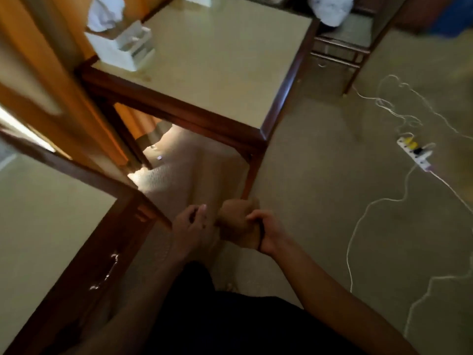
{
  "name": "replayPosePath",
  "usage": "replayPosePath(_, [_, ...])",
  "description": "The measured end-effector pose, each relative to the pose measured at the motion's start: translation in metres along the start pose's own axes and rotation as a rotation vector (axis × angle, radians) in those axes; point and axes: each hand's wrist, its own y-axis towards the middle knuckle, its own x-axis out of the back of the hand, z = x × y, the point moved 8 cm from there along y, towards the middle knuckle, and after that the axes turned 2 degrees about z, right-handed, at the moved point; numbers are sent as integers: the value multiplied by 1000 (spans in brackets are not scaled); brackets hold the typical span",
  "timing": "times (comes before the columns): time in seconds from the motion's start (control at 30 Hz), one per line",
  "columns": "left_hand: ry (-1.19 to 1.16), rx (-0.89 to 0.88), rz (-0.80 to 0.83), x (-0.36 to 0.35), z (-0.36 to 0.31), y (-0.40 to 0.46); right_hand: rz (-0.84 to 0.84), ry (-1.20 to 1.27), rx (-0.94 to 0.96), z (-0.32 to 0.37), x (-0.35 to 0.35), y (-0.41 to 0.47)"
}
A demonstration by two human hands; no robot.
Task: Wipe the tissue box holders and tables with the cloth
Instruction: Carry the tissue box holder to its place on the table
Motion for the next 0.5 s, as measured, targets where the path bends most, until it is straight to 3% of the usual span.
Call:
replayPosePath(0.17, [80, -81, 167, -68, -32, 53, -9, 227, 171, 67, 43, -6])
replayPosePath(0.5, [78, -216, 350, -205, -151, 179, -63, 453, 287, 238, 128, 46])
